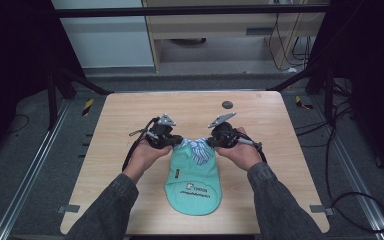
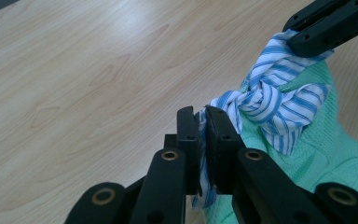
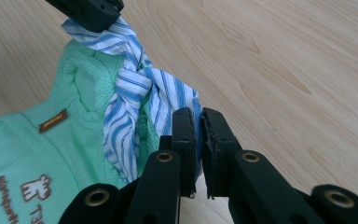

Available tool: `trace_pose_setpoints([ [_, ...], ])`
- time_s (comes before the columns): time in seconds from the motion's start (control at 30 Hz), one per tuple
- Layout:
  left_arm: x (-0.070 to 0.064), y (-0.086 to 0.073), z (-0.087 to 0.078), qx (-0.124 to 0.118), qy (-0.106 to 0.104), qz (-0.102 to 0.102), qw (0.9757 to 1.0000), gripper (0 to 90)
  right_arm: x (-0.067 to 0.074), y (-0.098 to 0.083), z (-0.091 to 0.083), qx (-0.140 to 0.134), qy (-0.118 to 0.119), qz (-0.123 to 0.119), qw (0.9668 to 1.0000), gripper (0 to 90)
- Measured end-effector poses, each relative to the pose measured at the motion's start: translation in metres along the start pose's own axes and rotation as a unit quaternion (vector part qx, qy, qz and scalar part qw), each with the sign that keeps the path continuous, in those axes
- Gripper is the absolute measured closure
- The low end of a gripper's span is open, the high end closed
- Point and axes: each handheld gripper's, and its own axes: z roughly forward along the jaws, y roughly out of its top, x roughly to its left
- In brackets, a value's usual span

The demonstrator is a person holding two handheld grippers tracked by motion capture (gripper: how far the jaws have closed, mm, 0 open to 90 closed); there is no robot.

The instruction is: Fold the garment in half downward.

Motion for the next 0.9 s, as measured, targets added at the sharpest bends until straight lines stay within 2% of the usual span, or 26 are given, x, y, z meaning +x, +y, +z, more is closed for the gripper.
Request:
trace_pose_setpoints([
  [0.03, 0.001, 0.003, -0.002, 0.004, 0.001, 0.010, 0.9999, 84.9, 0.000, 0.002, -0.002, 0.003, -0.001, 0.000, 1.0000, 84.4],
  [0.17, 0.000, 0.009, -0.003, 0.010, 0.005, 0.021, 0.9997, 85.0, 0.000, 0.007, -0.005, 0.005, -0.004, -0.009, 0.9999, 84.7],
  [0.47, 0.006, 0.020, -0.008, -0.003, 0.012, 0.018, 0.9998, 85.0, -0.007, 0.018, -0.010, -0.002, -0.006, -0.013, 0.9999, 84.8],
  [0.7, 0.007, 0.028, -0.006, -0.005, 0.012, 0.024, 0.9996, 84.9, -0.014, 0.019, -0.012, -0.008, -0.010, -0.013, 0.9998, 84.8],
  [0.9, 0.017, 0.035, 0.003, 0.007, 0.006, 0.029, 0.9995, 84.9, -0.024, 0.019, -0.004, -0.007, -0.009, -0.012, 0.9999, 84.8],
])
